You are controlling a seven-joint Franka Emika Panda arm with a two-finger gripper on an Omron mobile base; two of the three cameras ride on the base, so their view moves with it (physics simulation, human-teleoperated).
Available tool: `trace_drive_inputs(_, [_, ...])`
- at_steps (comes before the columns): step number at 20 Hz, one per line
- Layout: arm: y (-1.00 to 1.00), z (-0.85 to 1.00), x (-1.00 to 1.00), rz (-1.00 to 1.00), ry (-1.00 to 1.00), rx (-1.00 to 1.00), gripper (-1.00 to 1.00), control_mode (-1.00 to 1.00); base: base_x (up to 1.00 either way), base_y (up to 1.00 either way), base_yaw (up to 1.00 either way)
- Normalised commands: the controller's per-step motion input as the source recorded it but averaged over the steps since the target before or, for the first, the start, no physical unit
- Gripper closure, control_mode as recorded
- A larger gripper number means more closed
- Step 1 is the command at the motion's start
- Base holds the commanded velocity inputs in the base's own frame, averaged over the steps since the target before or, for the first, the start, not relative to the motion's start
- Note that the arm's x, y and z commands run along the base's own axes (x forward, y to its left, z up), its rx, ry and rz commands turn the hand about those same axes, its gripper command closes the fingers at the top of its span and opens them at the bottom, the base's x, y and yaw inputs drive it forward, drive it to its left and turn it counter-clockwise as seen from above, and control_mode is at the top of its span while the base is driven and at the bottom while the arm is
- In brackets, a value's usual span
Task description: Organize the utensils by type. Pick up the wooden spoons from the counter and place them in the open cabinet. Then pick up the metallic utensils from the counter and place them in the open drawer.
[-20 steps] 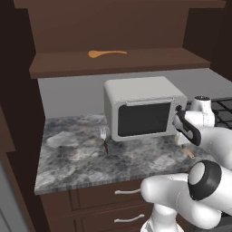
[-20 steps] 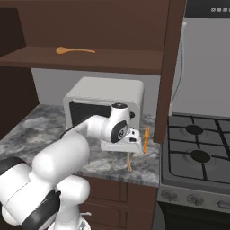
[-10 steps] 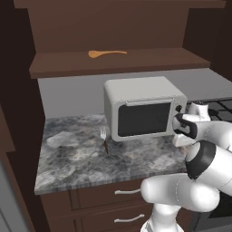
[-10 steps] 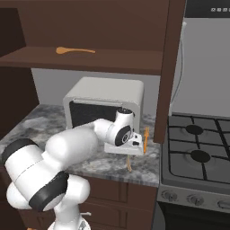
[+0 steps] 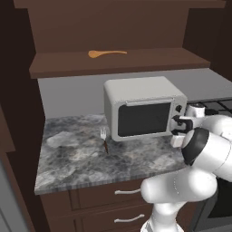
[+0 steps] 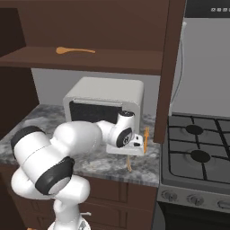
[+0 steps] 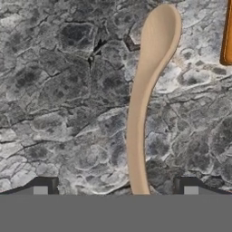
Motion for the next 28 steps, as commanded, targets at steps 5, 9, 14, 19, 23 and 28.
trace_drive_inputs(5, [-0.05,-0.22,0.07,0.0,-0.01,0.0,-1.0,-1.0,0.0,0.0,0.0])
trace_drive_inputs(9, [-0.07,-0.16,0.13,0.0,0.0,0.0,-1.0,-1.0,0.0,0.0,0.0])
trace_drive_inputs(14, [-0.07,-0.13,0.1,0.0,-0.02,0.0,-1.0,-1.0,0.0,0.0,0.0])
trace_drive_inputs(19, [-0.07,-0.09,0.17,0.0,-0.03,0.0,-1.0,-1.0,0.0,0.0,0.0])
trace_drive_inputs(23, [-0.03,-0.12,0.14,0.0,-0.04,0.0,-1.0,-1.0,0.0,0.0,0.0])
trace_drive_inputs(28, [-0.01,-0.15,-0.11,0.0,-0.06,0.0,1.0,-1.0,0.0,0.0,0.0])
